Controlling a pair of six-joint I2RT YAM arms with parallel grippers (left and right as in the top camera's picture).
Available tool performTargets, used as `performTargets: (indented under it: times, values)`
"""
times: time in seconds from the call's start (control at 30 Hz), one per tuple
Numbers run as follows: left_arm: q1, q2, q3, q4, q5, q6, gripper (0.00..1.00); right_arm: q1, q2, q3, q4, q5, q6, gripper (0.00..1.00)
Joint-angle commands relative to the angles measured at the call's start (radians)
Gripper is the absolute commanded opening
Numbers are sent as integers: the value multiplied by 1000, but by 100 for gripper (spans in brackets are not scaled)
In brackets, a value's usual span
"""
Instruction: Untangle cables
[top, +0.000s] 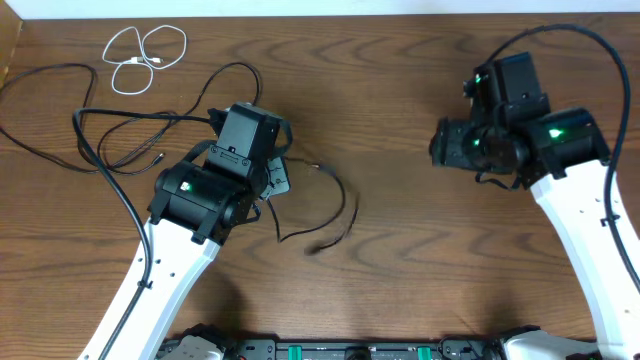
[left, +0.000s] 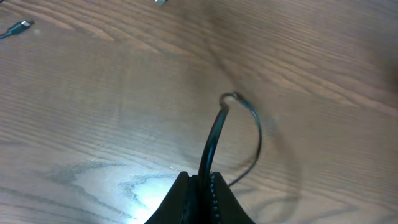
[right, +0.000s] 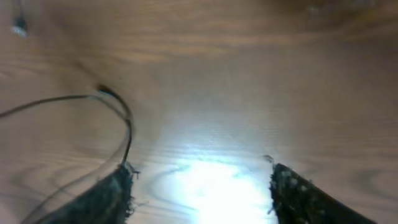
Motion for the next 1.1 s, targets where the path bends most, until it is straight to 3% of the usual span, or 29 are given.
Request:
performTargets:
  times: [0.0,0.17,0.53,0.8,1.07]
  values:
    - [3,-12,12,-2,-31,19,8,0,4,-40,1,-5,26,78]
    - [3,-20,39,2,-31,19,7,0,4,-87,10,-40,26,92]
    - [56,-103,164,-7,-31,28,8,0,4,-117,15,-40,26,95]
    - [396,-163,164,-153,-58,26,8,0,4,-117,13,-40,26,97]
    - [769,-88,158,-237,-64,25,8,0,4,-117,20,-40,26,97]
